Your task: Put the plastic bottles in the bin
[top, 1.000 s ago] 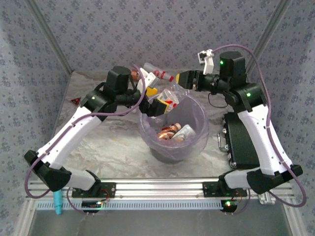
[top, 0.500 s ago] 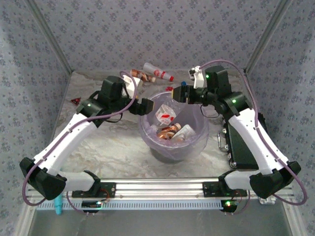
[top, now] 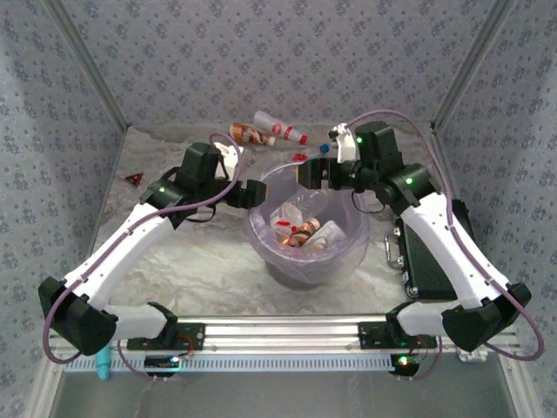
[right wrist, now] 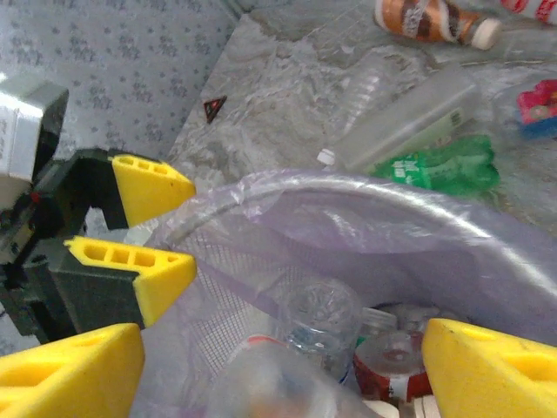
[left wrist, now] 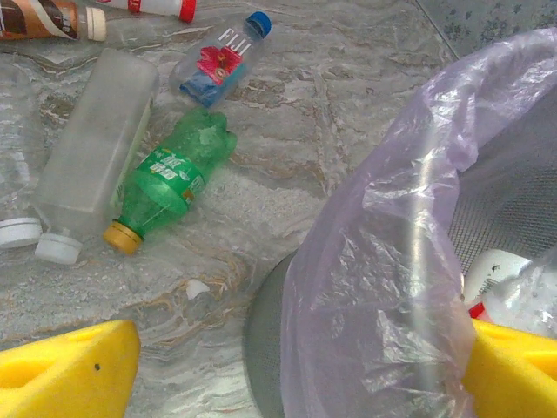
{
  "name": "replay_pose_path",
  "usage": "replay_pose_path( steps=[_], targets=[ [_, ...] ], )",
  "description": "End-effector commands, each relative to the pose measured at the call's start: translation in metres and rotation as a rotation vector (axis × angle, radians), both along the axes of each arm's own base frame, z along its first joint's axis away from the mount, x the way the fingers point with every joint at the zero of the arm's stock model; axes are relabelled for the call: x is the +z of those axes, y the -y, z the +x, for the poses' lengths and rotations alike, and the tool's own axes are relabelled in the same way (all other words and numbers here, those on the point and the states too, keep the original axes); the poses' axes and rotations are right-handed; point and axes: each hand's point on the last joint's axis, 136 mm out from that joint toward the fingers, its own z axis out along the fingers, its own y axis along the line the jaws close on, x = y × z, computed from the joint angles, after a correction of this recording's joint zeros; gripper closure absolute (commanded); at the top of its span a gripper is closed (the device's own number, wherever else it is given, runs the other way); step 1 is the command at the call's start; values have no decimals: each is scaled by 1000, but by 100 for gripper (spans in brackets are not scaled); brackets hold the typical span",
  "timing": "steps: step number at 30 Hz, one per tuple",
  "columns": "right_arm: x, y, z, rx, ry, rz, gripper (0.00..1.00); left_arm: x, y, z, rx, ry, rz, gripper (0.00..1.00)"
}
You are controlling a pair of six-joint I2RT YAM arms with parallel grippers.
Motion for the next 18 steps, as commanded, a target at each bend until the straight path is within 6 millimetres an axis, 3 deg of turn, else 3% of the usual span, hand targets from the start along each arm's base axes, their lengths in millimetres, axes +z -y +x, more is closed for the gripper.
replay_pose_path(
  steps=[1,4,7,11,14,18],
  targets=[
    [30,28,-9,-57,55,-52,11,10,-1,4,13,29,-19,12],
    [33,49,-11,-128,58,-119,17,7,-1,5,14,24,-15,13],
    [28,50,-18,-121,34,-139,34,7,0,6,13,22,-17,13],
    [9,57,-34,-122,-51,-205,47,7,1,6,12,20,-15,13],
    [-4,62,-44,-124,-99,-245,50,6,1,7,13,17,-12,14],
    [-18,50,-46,-89,-125,-247,52,4,2,8,10,12,-14,14]
  ],
)
